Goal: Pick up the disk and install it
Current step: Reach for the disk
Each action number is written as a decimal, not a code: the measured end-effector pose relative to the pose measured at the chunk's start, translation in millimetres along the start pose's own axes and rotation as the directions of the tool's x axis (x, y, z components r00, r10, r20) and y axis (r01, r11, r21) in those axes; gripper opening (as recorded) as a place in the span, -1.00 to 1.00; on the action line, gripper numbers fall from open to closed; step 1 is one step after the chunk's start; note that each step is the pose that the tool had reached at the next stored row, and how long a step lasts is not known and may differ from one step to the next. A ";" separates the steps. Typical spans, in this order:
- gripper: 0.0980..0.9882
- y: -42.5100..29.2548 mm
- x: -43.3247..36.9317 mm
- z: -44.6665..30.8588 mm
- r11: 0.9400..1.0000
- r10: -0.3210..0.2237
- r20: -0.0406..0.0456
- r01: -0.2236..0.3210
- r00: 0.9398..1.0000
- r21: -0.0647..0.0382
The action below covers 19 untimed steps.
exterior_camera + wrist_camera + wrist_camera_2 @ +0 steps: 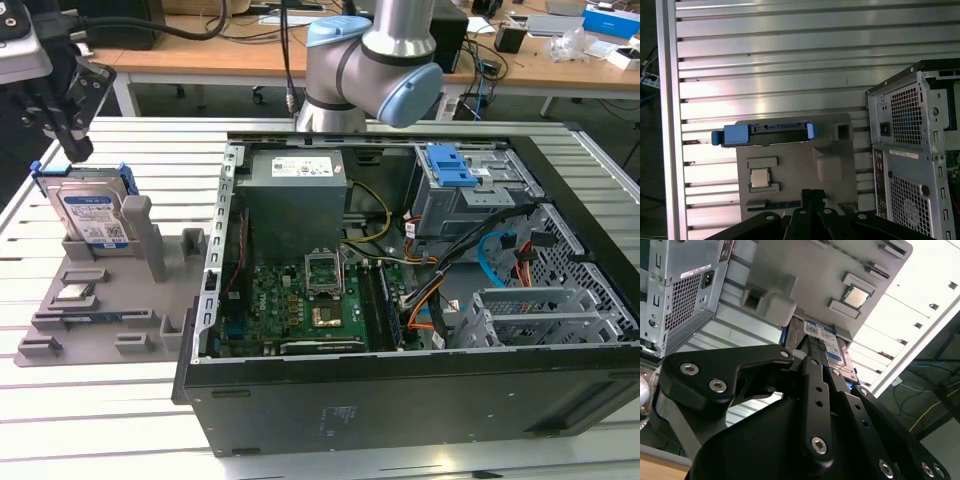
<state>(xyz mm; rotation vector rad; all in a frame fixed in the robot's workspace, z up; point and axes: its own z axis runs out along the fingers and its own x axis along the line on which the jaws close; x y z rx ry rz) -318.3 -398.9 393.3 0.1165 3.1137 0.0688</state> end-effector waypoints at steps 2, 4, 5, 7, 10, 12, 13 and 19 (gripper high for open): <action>-0.98 -0.3 4.0 -0.1 1.000 0.000 0.000 0.000 1.000 0.000; -0.98 -0.6 8.2 -0.2 1.000 0.000 0.000 0.000 1.000 0.000; -0.98 -0.7 10.1 -0.2 1.000 0.000 0.000 0.000 1.000 0.000; -0.98 -1.0 13.3 -0.3 1.000 0.000 0.000 0.000 1.000 0.000; -0.98 -1.7 22.4 -0.6 1.000 0.000 0.000 0.000 1.000 0.000; -0.98 -2.1 28.0 -0.7 1.000 0.000 0.000 0.000 1.000 0.000; -0.98 -2.2 29.6 -0.8 1.000 0.000 0.000 0.000 1.000 0.000; -0.98 -3.3 44.1 -1.2 1.000 0.000 0.000 0.000 1.000 0.000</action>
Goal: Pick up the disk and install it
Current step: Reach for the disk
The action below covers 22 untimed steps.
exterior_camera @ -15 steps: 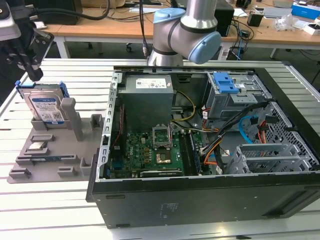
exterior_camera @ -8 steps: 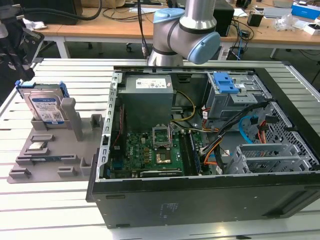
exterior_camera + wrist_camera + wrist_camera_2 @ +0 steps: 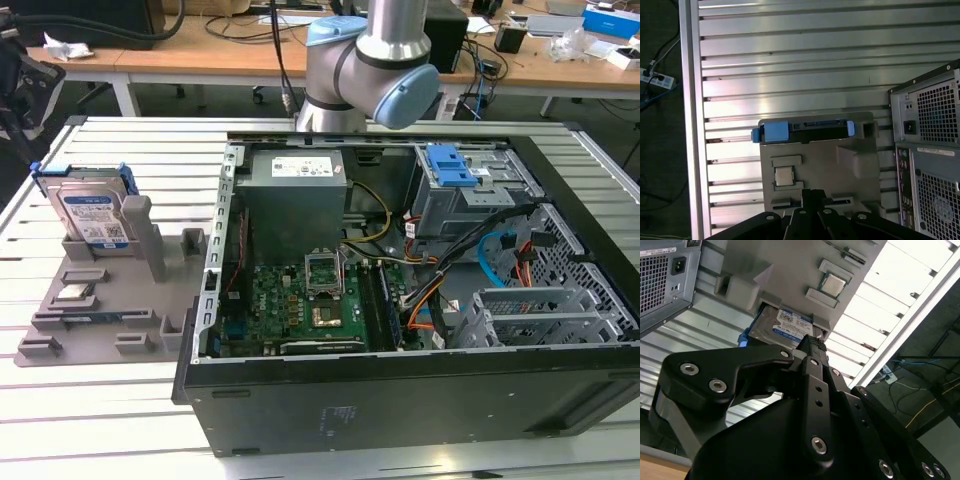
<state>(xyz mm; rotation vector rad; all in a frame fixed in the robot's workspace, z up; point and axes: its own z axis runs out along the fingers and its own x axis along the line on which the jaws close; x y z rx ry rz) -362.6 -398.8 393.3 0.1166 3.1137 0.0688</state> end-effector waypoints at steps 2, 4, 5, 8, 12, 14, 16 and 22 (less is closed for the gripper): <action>-0.98 -0.3 3.9 -0.1 1.000 0.000 0.000 0.000 1.000 0.000; -0.98 -0.5 6.9 -0.1 1.000 0.000 0.000 0.000 1.000 0.000; -0.98 -0.6 8.3 -0.2 1.000 0.000 0.000 0.000 1.000 0.000; -0.98 -1.2 16.3 -0.4 1.000 0.000 0.000 0.000 1.000 0.000; -0.98 -1.8 24.3 -0.6 1.000 0.000 0.000 0.000 1.000 0.000; -0.98 -2.2 29.7 -0.8 1.000 0.000 0.000 0.000 1.000 0.000; -0.98 -2.5 33.5 -0.9 1.000 0.000 0.000 0.000 1.000 0.000; -0.98 -3.3 43.6 -1.1 1.000 0.000 0.000 0.000 1.000 0.000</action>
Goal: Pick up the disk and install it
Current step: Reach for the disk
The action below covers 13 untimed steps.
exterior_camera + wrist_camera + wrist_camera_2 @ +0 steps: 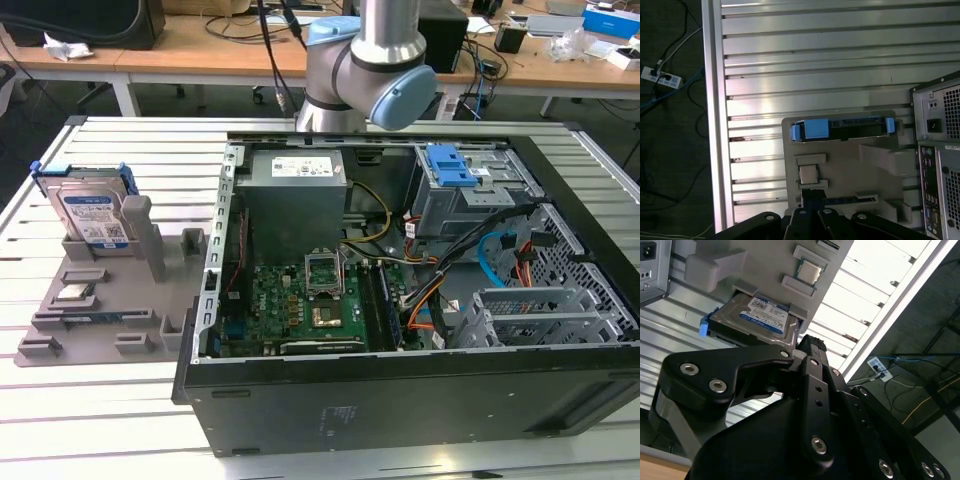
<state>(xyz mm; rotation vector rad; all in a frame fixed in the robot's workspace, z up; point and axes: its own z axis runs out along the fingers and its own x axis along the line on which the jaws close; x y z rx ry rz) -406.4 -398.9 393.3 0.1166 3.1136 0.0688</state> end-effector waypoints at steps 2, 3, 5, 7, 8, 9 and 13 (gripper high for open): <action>-0.98 -0.3 3.4 -0.1 1.000 0.000 0.000 0.000 1.000 0.000; -0.98 -0.4 6.0 -0.2 1.000 0.000 0.000 0.000 1.000 0.000; -0.98 -0.7 9.4 -0.3 1.000 0.000 0.000 0.000 1.000 0.000; -0.98 -0.9 12.6 -0.3 1.000 0.000 0.000 0.000 1.000 0.000; -0.98 -1.1 15.3 -0.4 1.000 0.000 0.000 0.000 1.000 0.000; -0.98 -1.2 15.5 -0.4 1.000 0.000 0.000 0.000 1.000 0.000; -0.98 -1.2 15.7 -0.4 1.000 0.000 0.000 0.000 1.000 0.000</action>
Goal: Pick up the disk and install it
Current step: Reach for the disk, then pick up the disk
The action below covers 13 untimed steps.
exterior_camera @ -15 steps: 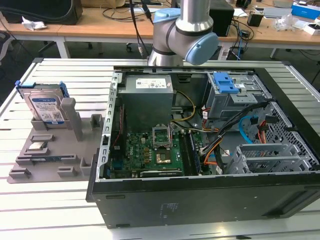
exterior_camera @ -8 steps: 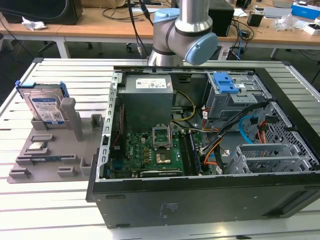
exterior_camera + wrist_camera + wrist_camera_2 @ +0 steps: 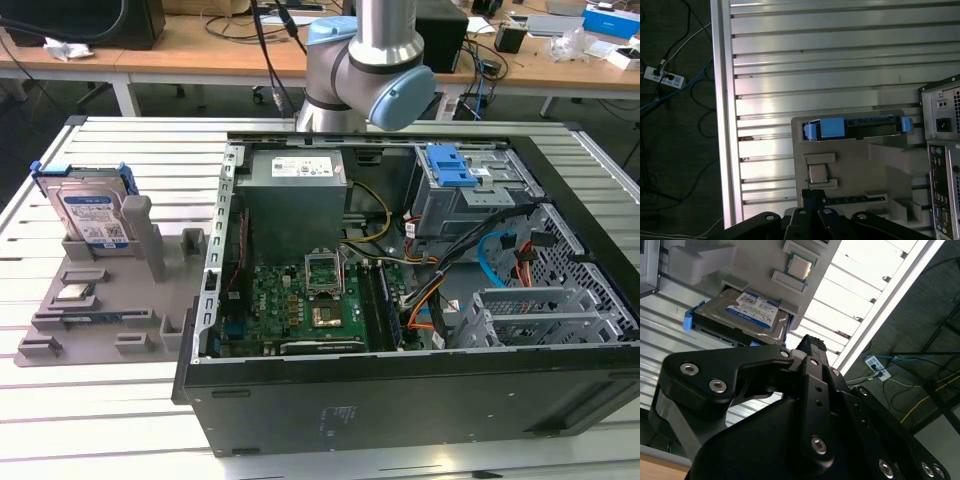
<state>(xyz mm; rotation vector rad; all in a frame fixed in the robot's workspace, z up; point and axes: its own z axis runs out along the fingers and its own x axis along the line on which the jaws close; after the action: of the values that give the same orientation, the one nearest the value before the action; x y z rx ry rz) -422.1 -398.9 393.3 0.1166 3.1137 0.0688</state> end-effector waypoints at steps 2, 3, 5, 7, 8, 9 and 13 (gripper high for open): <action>-0.98 0.0 0.1 0.0 1.000 0.000 0.000 0.000 1.000 0.000; -0.98 0.0 0.1 0.0 1.000 0.000 0.000 0.000 1.000 0.000; -0.98 0.0 0.1 0.0 1.000 0.000 0.000 0.000 1.000 0.000; -0.98 0.0 0.2 0.0 1.000 0.000 0.000 0.000 1.000 0.000; -0.98 0.0 0.2 0.0 1.000 0.000 0.000 0.000 1.000 0.000; -0.98 0.0 0.3 0.0 1.000 0.000 0.000 0.000 1.000 0.000; -0.98 0.0 0.4 -0.1 0.996 -0.092 -0.004 0.092 0.996 -0.002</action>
<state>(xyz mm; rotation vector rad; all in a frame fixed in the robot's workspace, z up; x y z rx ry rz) -422.5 -398.8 393.3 -0.0279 3.1179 0.0706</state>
